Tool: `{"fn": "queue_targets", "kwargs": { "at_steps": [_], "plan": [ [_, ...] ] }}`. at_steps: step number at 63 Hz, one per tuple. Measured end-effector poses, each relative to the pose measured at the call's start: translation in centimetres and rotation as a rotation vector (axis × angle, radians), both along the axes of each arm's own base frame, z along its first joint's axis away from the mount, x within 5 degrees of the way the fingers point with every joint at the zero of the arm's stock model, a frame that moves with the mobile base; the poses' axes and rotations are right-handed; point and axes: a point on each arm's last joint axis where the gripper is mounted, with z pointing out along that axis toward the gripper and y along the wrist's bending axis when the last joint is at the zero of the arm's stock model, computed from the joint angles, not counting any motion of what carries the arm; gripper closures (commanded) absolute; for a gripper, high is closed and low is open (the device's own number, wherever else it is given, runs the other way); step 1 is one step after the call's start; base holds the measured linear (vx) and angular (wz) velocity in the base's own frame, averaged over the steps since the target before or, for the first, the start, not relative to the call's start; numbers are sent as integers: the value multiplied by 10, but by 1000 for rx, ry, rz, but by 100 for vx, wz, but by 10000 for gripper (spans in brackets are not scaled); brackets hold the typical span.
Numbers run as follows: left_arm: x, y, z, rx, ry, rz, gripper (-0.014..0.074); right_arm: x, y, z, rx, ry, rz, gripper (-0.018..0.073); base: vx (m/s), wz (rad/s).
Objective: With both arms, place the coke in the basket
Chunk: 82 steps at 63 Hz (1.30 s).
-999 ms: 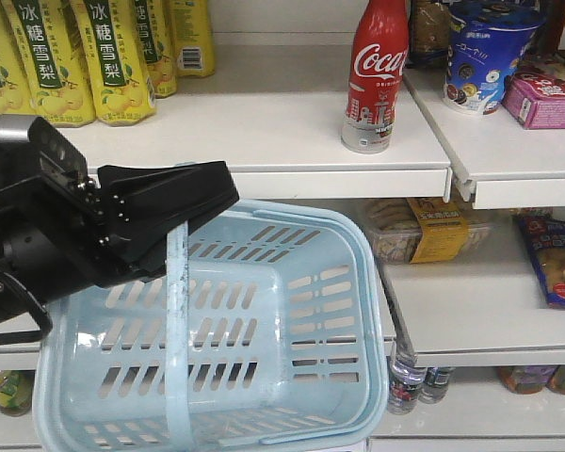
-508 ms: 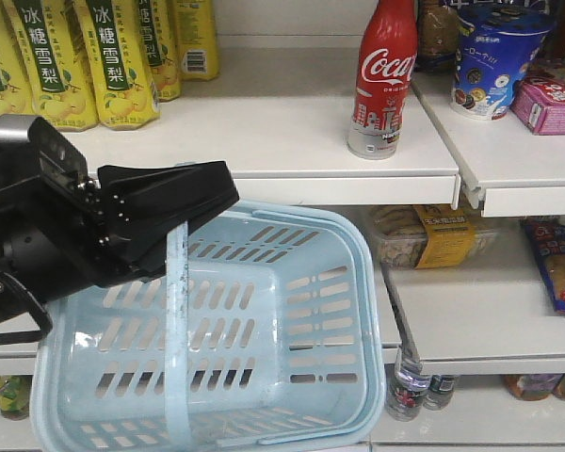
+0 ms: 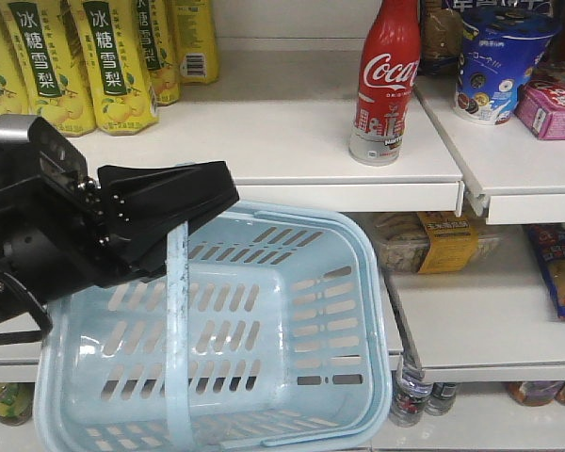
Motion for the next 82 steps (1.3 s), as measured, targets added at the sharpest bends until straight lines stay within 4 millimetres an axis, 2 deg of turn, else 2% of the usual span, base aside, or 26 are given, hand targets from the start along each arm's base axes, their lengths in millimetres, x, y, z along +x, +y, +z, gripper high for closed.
{"fn": "queue_targets", "kwargs": {
  "at_steps": [82],
  "plan": [
    [0,0,0,0,0,-1,603,0,0,0,0,0,0,564,2,0]
  ]
}}
